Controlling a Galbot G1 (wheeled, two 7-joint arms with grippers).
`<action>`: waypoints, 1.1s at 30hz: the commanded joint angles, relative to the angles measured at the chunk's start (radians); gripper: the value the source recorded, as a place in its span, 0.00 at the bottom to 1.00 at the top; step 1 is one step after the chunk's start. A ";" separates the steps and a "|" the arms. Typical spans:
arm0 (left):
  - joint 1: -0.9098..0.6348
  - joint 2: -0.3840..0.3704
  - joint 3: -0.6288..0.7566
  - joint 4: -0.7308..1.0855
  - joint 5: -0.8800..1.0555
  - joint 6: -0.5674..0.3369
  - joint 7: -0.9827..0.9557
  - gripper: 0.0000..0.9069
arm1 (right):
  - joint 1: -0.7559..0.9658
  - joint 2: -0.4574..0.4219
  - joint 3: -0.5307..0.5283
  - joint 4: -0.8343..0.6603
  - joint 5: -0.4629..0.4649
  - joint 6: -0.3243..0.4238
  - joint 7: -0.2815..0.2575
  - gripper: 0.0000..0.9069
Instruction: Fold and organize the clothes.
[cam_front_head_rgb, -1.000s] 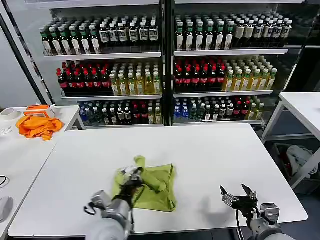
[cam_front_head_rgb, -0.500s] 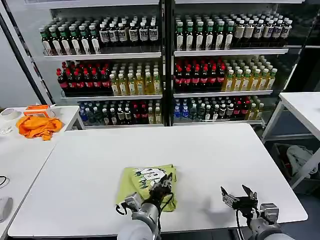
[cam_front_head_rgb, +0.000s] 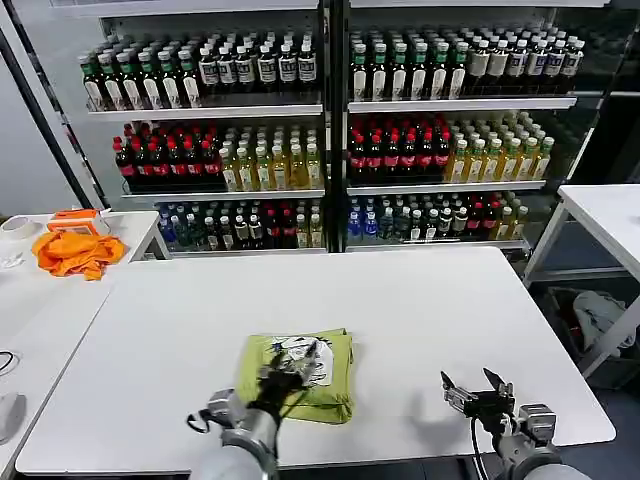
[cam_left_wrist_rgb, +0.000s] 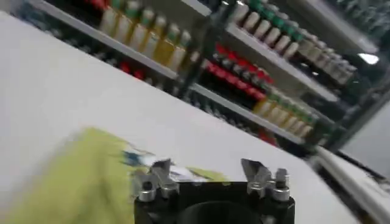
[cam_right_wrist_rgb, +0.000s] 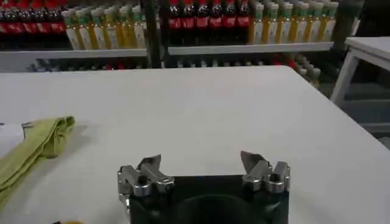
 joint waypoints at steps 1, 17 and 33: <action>0.015 0.099 -0.201 0.081 0.021 -0.007 -0.003 1.00 | 0.005 0.000 -0.002 -0.002 0.000 0.000 0.001 1.00; 0.052 0.003 -0.081 0.138 0.114 -0.006 0.017 1.00 | 0.006 -0.038 0.005 -0.005 0.004 -0.002 -0.001 1.00; 0.004 -0.026 -0.154 0.145 -0.335 -0.002 0.081 0.39 | 0.000 -0.039 0.007 0.009 0.005 -0.003 0.001 1.00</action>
